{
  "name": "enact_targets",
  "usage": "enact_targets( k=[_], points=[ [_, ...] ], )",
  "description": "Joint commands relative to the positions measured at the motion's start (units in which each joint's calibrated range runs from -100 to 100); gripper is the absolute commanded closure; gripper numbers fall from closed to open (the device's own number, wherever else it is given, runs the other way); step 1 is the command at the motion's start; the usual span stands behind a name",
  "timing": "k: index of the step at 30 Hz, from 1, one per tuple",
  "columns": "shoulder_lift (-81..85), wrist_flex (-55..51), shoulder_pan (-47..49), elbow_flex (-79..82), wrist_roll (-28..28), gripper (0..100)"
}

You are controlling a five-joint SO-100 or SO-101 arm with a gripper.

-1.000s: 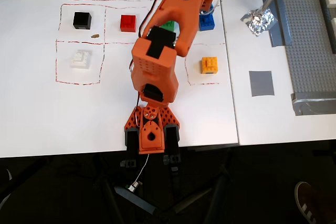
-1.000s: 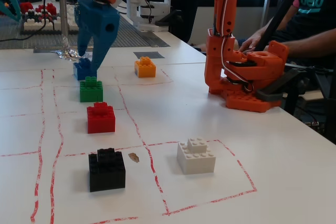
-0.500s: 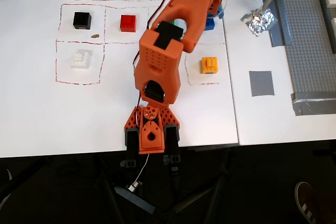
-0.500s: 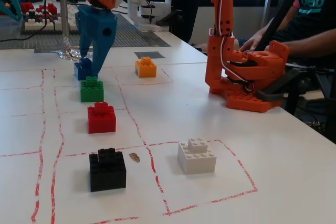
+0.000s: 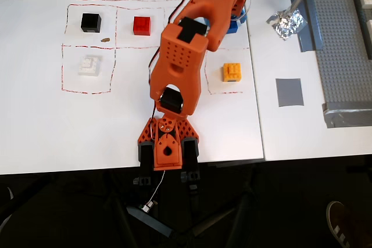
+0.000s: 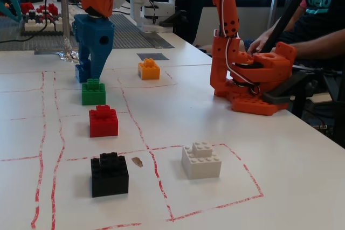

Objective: Grab the block and put it in the grey marker

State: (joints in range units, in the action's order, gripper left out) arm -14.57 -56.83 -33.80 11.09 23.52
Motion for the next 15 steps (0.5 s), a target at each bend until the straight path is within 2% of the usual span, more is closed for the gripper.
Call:
enact_targets(
  k=[1,5,9,15],
  points=[
    [1.51,2.22,-1.36,-3.29,-0.44,79],
    [1.08,2.79,-1.80,-2.02,-1.51,87],
    [1.60,2.79,-2.95,-0.94,-3.32,99],
    [6.43,-2.35,-3.39,1.60,-7.72,100]
  ],
)
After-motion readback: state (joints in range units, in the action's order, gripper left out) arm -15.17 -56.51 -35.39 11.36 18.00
